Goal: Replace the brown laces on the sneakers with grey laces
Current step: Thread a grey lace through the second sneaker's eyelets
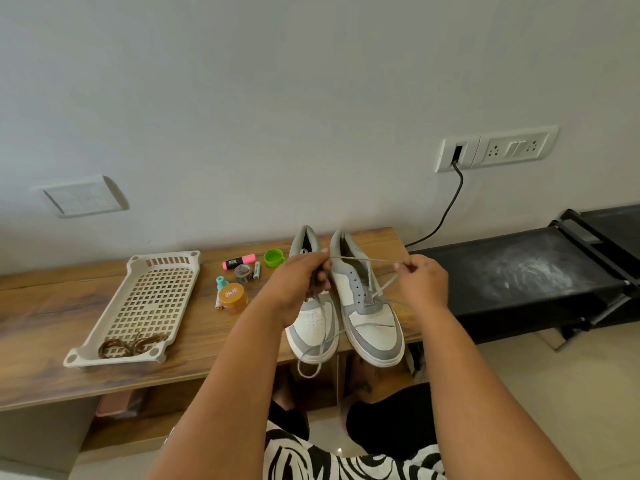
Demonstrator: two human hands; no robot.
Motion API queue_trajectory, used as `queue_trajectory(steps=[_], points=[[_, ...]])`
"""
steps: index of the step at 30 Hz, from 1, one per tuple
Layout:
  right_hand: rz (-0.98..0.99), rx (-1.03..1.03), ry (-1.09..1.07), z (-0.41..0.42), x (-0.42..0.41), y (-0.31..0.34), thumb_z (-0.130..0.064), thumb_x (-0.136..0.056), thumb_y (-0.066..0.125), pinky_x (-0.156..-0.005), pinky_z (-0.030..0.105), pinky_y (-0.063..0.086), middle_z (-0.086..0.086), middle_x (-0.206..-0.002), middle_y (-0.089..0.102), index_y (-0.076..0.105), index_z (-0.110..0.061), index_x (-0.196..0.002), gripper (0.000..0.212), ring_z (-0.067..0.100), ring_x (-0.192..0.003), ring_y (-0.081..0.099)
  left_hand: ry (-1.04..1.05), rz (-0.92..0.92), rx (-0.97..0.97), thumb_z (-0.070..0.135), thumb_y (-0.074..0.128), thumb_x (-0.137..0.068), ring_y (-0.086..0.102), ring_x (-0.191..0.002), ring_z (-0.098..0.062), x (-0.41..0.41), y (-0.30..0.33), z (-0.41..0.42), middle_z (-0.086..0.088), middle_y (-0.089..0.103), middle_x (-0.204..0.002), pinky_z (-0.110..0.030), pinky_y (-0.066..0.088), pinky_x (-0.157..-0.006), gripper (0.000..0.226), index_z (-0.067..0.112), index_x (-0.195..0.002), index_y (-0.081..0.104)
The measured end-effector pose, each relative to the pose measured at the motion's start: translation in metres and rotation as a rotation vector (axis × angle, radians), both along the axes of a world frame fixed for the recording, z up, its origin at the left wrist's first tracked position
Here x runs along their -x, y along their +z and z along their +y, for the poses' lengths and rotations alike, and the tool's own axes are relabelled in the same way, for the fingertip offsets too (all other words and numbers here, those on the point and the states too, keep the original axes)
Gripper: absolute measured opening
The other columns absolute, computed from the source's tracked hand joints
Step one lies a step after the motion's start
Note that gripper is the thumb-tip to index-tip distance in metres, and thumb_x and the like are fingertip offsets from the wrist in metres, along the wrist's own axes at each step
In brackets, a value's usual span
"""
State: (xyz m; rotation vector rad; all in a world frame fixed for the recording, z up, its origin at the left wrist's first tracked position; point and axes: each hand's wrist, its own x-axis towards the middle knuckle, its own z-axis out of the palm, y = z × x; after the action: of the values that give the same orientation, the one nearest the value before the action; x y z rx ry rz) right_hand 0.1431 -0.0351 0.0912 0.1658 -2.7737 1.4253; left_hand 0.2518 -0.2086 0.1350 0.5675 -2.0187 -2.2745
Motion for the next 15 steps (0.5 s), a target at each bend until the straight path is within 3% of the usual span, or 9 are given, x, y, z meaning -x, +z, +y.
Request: queue_trajectory(steps=[3,4,6,7,9,12,14,15], points=[[-0.003,-0.021,0.295,-0.001,-0.008,0.007,-0.028,-0.090,0.069,-0.095,0.029,0.041,-0.009,-0.128,0.047,0.054,-0.028,-0.132,0.045,0.009,-0.111,0.044,-0.043,-0.021,0.076,0.029,0.047,-0.103,0.050,-0.058,-0.010,-0.008,-0.004,0.002,0.003,0.050,-0.060,-0.028,0.043,-0.072,0.033,0.016,-0.074,0.057],[0.033,-0.092,0.409,-0.006,-0.012,0.008,-0.032,-0.090,0.068,-0.099,0.031,0.036,-0.012,-0.127,0.045,0.053,-0.032,-0.133,0.046,0.009,-0.116,0.040,-0.066,-0.029,0.121,0.030,0.047,-0.103,0.050,-0.057,-0.009,-0.008,-0.006,0.005,0.004,0.052,-0.061,-0.029,0.042,-0.073,0.033,0.015,-0.075,0.058],[0.178,-0.301,0.497,-0.016,-0.023,0.009,-0.039,-0.095,0.058,-0.093,0.033,0.032,-0.012,-0.118,0.054,0.063,-0.035,-0.116,0.022,0.013,-0.116,0.039,-0.084,-0.044,0.151,0.030,0.047,-0.103,0.049,-0.055,-0.008,-0.005,-0.009,0.012,0.004,0.053,-0.061,-0.028,0.041,-0.073,0.034,0.015,-0.076,0.059],[0.231,-0.379,0.471,-0.017,-0.025,0.008,-0.039,-0.098,0.053,-0.089,0.035,0.032,-0.013,-0.111,0.057,0.065,-0.035,-0.102,0.014,0.016,-0.113,0.040,-0.083,-0.052,0.150,0.030,0.047,-0.103,0.049,-0.056,-0.008,-0.004,-0.010,0.014,0.004,0.053,-0.061,-0.027,0.041,-0.072,0.034,0.015,-0.076,0.060],[0.241,-0.392,0.374,-0.011,-0.025,0.002,-0.035,-0.100,0.047,-0.087,0.038,0.032,-0.011,-0.102,0.055,0.062,-0.034,-0.091,0.018,0.019,-0.106,0.040,-0.089,-0.058,0.156,0.029,0.047,-0.104,0.048,-0.059,-0.009,-0.002,-0.012,0.014,0.003,0.053,-0.063,-0.023,0.043,-0.069,0.034,0.014,-0.077,0.062],[0.004,-0.230,0.044,0.010,-0.011,0.001,-0.030,-0.103,0.042,-0.092,0.042,0.038,0.003,-0.113,0.049,0.066,-0.030,-0.112,0.026,0.023,-0.096,0.037,-0.080,-0.042,0.135,0.029,0.049,-0.102,0.048,-0.058,-0.009,-0.002,-0.010,0.007,0.004,0.051,-0.062,-0.023,0.042,-0.069,0.032,0.014,-0.076,0.060],[-0.059,-0.482,-0.072,0.019,-0.003,0.000,-0.031,-0.103,0.040,-0.092,0.043,0.039,0.008,-0.123,0.051,0.058,-0.025,-0.129,0.033,0.028,-0.105,0.040,-0.065,-0.028,0.109,0.028,0.050,-0.102,0.048,-0.058,-0.008,-0.003,-0.009,0.003,0.004,0.051,-0.062,-0.024,0.043,-0.070,0.031,0.014,-0.076,0.060],[-0.064,-0.599,-0.029,0.019,-0.002,0.000,-0.034,-0.101,0.043,-0.094,0.044,0.038,0.009,-0.130,0.049,0.050,-0.025,-0.138,0.038,0.030,-0.114,0.040,-0.062,-0.021,0.110,0.028,0.050,-0.102,0.048,-0.057,-0.008,-0.002,-0.010,0.003,0.004,0.051,-0.062,-0.023,0.043,-0.070,0.031,0.013,-0.076,0.061]])
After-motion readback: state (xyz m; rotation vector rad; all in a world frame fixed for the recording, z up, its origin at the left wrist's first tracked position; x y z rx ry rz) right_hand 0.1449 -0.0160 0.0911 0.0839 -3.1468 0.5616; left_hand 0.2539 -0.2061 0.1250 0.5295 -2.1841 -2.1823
